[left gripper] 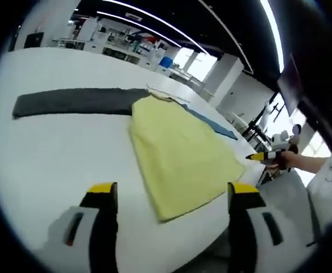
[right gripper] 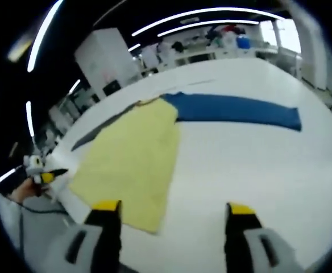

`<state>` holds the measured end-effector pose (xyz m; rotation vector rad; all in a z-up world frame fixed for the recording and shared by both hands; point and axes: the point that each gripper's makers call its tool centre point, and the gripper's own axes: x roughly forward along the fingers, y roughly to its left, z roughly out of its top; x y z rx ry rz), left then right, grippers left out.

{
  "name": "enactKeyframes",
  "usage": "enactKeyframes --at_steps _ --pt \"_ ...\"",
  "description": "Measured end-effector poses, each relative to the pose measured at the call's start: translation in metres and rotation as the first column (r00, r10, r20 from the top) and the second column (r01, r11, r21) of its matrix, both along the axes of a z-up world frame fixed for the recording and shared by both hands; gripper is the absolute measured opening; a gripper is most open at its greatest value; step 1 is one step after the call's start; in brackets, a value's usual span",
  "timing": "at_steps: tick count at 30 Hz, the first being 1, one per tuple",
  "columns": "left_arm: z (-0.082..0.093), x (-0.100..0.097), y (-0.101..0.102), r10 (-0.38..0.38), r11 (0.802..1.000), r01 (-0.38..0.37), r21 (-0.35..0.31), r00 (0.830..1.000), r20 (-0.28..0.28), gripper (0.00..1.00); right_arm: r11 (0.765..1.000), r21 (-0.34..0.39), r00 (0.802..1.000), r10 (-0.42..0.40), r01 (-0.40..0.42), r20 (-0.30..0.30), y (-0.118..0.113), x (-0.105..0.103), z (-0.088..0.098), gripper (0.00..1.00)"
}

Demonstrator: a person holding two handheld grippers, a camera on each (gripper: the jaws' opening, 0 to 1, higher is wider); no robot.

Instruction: Fold the garment on the visible template until the final outline fits inside the template.

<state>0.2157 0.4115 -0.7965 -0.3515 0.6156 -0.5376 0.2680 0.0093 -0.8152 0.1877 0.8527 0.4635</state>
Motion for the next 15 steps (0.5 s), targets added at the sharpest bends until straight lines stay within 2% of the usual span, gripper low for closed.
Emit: enactKeyframes --at_steps 2,4,5,7,12,15 --pt "0.004 0.005 0.0 -0.035 0.998 0.031 0.062 0.998 0.049 0.87 1.0 0.023 1.0 -0.011 0.011 0.004 -0.002 0.008 0.004 0.83" --pt "0.006 0.01 0.0 -0.039 0.996 0.035 0.076 0.997 0.062 0.97 0.999 0.038 1.0 -0.022 0.022 0.012 -0.005 0.016 0.009 0.89" --pt "0.007 0.011 0.0 -0.044 0.996 0.039 0.082 0.997 0.067 0.98 0.999 0.04 1.0 -0.024 0.023 0.019 -0.006 0.02 0.01 0.92" --pt "0.011 0.015 0.001 -0.062 0.993 0.053 0.105 0.994 0.085 0.99 0.999 0.037 0.999 -0.028 0.027 0.026 -0.008 0.028 0.013 1.0" --pt "0.017 0.023 0.011 -0.055 0.991 0.043 0.123 0.994 0.099 0.99 1.0 0.006 0.999 -0.027 0.027 0.039 -0.017 0.048 0.014 1.0" --pt "0.019 0.026 0.015 -0.038 0.992 0.026 0.121 0.994 0.102 0.98 0.999 -0.012 0.997 -0.04 0.041 0.06 -0.039 0.072 0.009 0.97"
